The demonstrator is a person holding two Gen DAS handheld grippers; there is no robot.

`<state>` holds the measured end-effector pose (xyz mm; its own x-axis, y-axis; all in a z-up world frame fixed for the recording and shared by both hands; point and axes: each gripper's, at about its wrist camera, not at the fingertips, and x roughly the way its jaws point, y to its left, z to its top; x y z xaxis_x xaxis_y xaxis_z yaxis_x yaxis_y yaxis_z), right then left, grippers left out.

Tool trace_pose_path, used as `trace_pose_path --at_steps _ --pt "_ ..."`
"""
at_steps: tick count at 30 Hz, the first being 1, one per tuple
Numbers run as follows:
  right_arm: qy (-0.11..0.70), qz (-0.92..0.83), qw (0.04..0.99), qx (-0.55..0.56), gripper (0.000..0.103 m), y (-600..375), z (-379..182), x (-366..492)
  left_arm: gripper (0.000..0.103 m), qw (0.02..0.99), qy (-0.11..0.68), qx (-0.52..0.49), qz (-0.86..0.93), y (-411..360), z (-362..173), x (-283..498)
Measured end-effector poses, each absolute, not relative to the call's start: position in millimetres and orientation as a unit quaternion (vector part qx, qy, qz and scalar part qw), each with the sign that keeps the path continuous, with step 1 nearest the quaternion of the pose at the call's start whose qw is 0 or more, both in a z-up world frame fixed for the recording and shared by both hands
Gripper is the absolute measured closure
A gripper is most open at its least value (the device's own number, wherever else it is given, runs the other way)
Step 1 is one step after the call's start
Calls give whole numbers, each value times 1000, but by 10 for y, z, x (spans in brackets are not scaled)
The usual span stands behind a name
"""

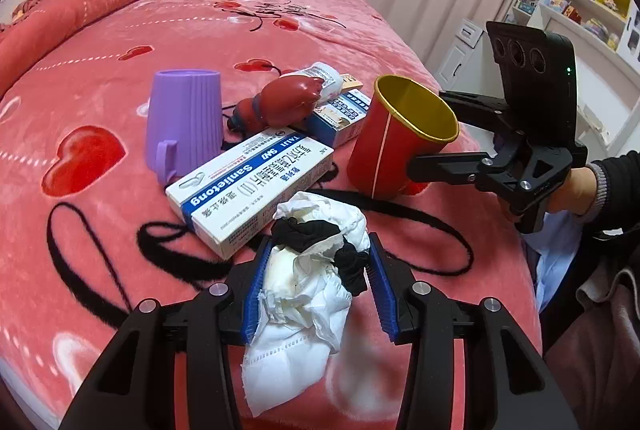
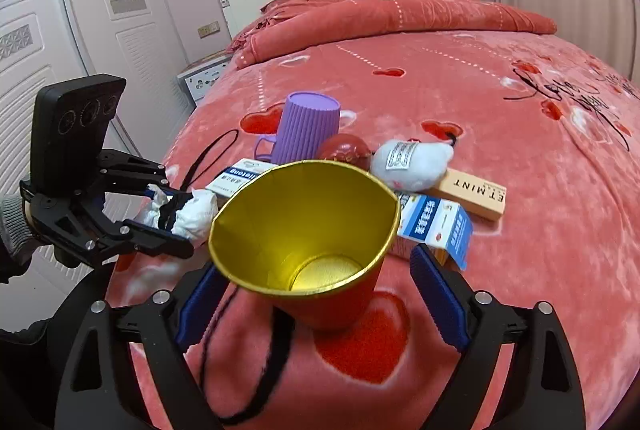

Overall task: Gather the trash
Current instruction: 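Grasp the white tissue with the left tool while the right tool grasps the red-and-gold cup, then carry the tissue and the red cup with both tools over the orange bin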

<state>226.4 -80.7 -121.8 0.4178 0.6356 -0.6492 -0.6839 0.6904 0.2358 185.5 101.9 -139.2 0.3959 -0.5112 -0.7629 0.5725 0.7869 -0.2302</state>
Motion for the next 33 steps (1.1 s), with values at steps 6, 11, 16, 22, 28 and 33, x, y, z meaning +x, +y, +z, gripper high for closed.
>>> trace_pose_path --at_steps 6,11,16,22,28,33 --pt "372 419 827 -38 40 -745 -1249 2301 56 830 452 33 -325 960 -1423 1923" --pt "370 425 826 -31 45 -824 -1169 2248 56 830 450 42 -326 863 -1364 1901" --pt "362 430 827 -27 46 -974 -996 2082 56 834 443 46 -324 764 -1228 1808" --pt "358 423 832 -10 46 -1259 -743 1834 56 837 432 59 -330 551 -1023 1600" --pt "354 413 839 -3 46 -1603 -512 1496 56 834 422 79 -345 238 -857 1327" --pt "351 398 848 10 46 -1927 -396 1250 56 831 413 97 -360 -52 -747 1173"
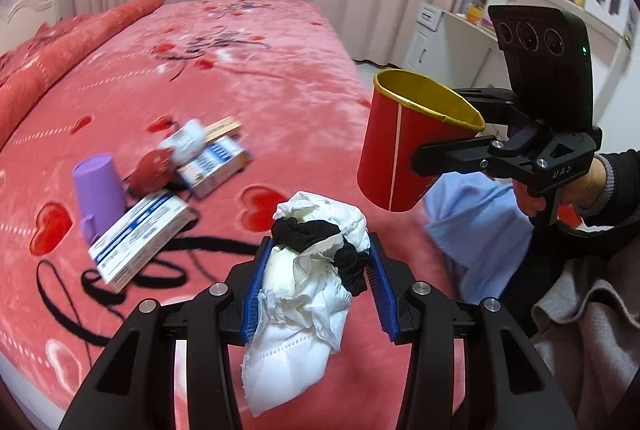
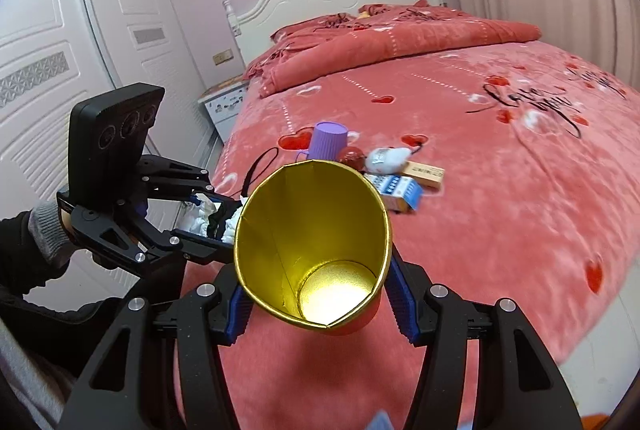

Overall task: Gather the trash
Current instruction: 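Carry the tissue and the red cup with both tools over the orange bin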

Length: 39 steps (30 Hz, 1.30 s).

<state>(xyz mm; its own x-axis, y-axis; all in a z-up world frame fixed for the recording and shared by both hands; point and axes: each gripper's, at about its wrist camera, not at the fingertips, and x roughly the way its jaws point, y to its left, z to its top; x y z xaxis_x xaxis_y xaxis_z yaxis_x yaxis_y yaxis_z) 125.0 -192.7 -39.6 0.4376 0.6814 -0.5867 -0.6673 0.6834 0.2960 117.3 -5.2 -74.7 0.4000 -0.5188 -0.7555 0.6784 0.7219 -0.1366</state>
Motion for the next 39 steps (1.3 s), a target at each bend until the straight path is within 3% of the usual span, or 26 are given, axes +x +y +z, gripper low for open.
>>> trace_pose_path --at_steps 19,39 --pt "311 296 901 66 46 -3450 -194 754 56 786 382 176 -453 -1478 -567 1249" --pt "316 112 932 138 45 -5322 -465 153 56 686 366 234 -583 -3371 -749 1460"
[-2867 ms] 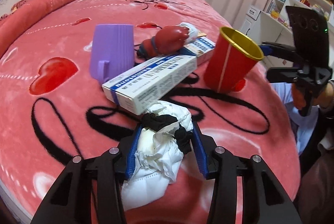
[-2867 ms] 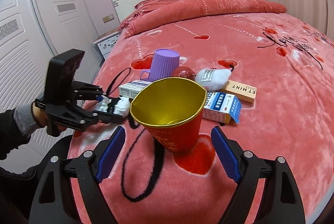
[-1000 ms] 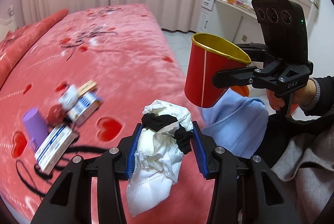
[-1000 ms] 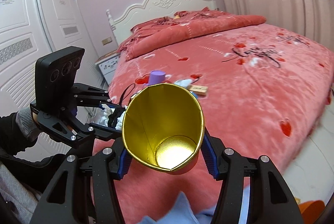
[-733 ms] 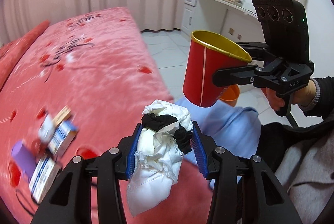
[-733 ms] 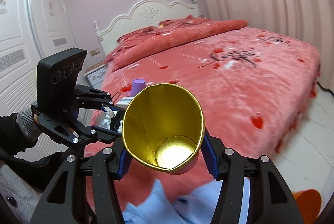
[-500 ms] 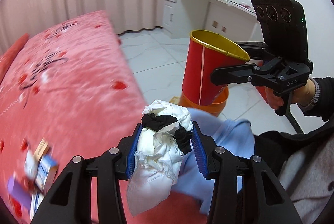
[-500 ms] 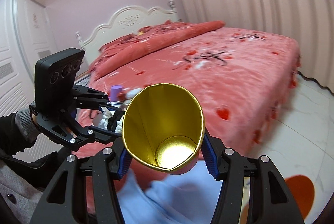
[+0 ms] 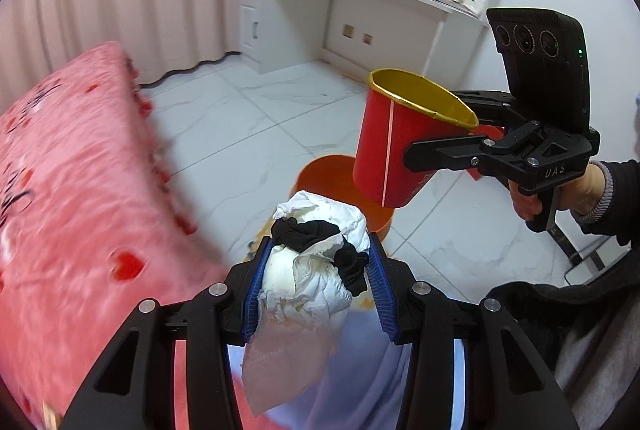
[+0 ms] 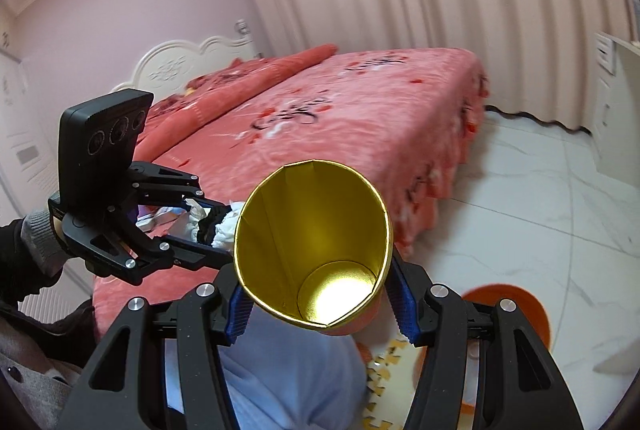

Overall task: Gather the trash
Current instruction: 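Carry the tissue and the red cup with both tools over the orange bin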

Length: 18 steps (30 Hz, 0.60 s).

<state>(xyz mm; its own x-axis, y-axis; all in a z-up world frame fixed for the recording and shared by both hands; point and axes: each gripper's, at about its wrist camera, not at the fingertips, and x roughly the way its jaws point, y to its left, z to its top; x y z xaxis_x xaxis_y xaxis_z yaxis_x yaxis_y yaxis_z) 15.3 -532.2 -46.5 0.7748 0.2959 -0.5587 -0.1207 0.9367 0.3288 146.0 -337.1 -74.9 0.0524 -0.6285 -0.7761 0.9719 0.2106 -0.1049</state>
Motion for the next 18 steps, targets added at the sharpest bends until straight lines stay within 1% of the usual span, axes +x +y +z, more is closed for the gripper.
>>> trace_pose_path --at_steps 11,18 --pt "325 41 930 166 45 -6051 -656 -166 56 642 375 248 -621 -4095 -969 1497" --pt "331 7 922 203 45 -6390 -922 -218 56 625 388 247 -631 -4430 -1143 1520"
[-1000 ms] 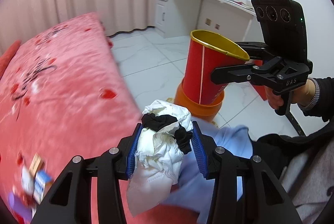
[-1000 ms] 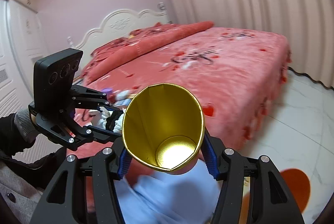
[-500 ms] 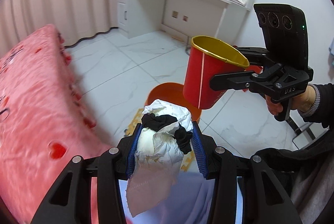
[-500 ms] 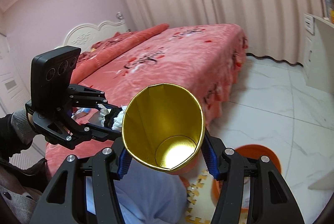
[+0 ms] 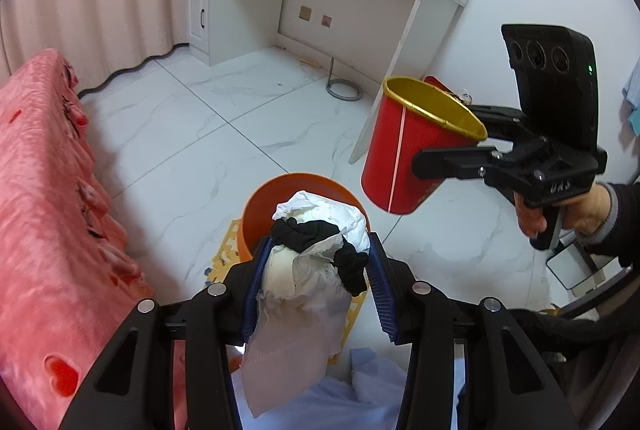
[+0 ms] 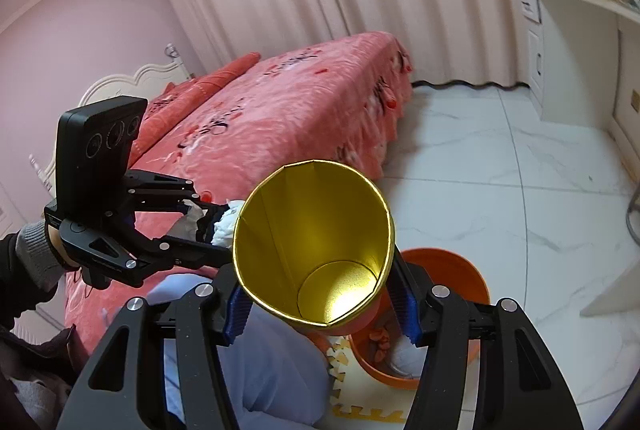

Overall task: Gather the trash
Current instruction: 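Carry the tissue and the red cup with both tools over the orange bin, then open the left tool and right tool to drop tissue and cup into the bin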

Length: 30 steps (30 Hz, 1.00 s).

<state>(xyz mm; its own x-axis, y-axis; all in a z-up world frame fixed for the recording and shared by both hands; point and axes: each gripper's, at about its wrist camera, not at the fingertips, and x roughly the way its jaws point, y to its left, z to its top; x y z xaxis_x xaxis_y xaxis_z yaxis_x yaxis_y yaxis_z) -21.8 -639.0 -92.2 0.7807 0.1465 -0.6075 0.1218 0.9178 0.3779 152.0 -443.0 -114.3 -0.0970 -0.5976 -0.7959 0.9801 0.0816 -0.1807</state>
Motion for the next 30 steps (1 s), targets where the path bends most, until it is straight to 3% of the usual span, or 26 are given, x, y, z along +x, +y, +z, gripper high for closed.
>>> trace_pose_path --at_steps 13,17,20,30 --pt "345 -31 911 224 44 -6720 -1237 -211 56 606 414 244 -634 -4872 -1467 1624" --pt "349 -38 908 228 44 -6780 -1303 -196 51 605 422 241 -631 -4970 -1530 1640" --pt "350 -40 907 230 44 -6796 -1336 -191 36 611 416 250 -625 -5034 -1547 1628" --pt "354 -40 905 233 43 -6790 -1422 -106 36 612 423 253 -619 -4989 -1525 1621"
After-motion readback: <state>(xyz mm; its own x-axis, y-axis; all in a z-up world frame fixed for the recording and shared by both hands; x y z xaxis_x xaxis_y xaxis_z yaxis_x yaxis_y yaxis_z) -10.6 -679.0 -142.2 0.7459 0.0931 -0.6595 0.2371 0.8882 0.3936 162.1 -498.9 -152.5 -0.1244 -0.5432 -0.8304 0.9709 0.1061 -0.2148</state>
